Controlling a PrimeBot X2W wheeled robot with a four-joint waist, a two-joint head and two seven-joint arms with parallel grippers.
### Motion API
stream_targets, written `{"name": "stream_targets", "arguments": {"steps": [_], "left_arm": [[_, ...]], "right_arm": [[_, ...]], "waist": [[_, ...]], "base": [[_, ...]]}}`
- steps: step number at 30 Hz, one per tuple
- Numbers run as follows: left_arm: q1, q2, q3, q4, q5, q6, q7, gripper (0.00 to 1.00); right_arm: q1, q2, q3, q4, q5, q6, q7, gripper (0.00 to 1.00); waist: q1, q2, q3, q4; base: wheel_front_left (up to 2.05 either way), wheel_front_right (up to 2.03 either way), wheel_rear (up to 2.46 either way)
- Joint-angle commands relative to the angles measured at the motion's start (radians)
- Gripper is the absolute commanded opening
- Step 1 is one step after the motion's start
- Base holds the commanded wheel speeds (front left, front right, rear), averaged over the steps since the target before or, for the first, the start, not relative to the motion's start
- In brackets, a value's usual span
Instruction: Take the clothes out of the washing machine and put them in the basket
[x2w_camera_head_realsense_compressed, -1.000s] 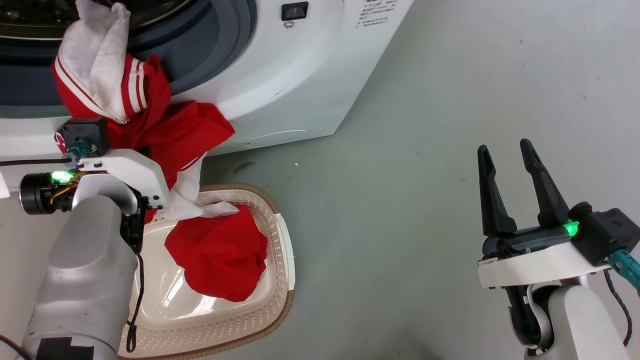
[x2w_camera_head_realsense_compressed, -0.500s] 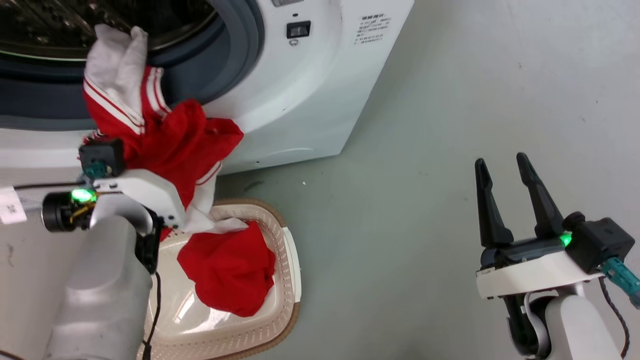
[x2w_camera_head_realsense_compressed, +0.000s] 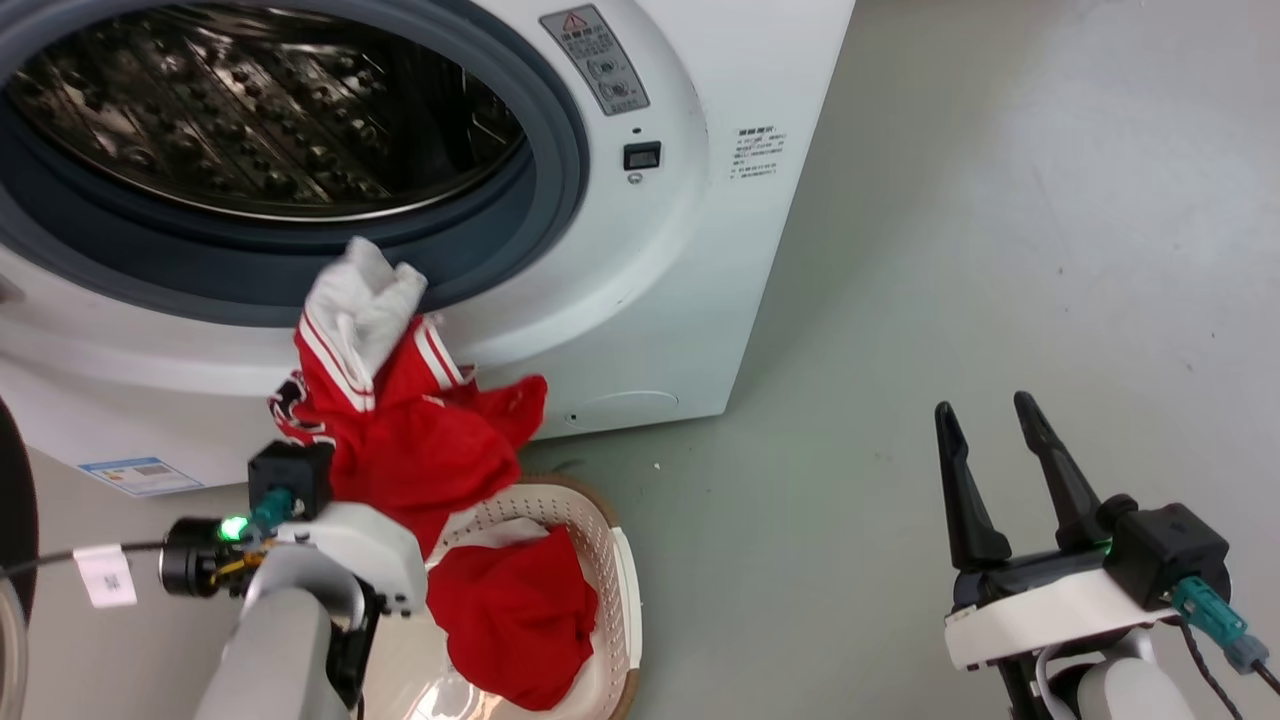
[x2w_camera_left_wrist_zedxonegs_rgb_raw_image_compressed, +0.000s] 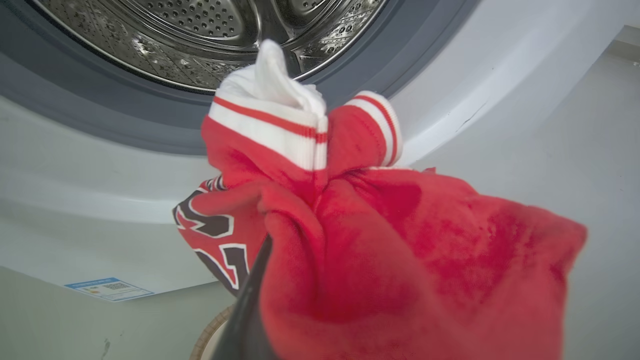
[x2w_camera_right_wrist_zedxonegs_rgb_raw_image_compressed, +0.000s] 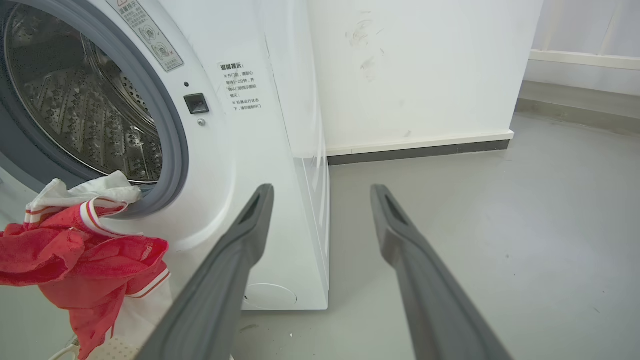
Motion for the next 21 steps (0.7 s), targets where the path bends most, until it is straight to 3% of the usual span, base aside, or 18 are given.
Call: {"name": "stream_targets", "arguments": {"steps": [1, 12, 21], "left_arm": [[0.054, -0.005, -0.005, -0.038, 0.012, -0.009, -0.003, 0.00], [0.215, -0.022, -0.075, -0.104, 0.041, -0.034, -0.003, 0.00], [0.152, -0.027, -0.111, 0.035, 0.027, -0.042, -0.003, 0.00]], "right_arm": [[0.020, 0.001, 0.004, 0.001, -0.009, -0.001, -0.002, 1.00], [0.052, 0.001, 0.004, -0.005, -0.020, -0.001, -0.002, 1.00], [-0.013, 0.001, 0.002, -0.026, -0.016, -0.001, -0.002, 1.00]], "waist": [[0.0001, 0.0000, -0.036, 0.015], [0.0001, 0.0000, -0.065, 0.027], [0.0001, 0.0000, 0.048, 0.009]], "base": [[0.00, 0.00, 0.00], [0.00, 0.00, 0.00], [0.00, 0.00, 0.00]]}}
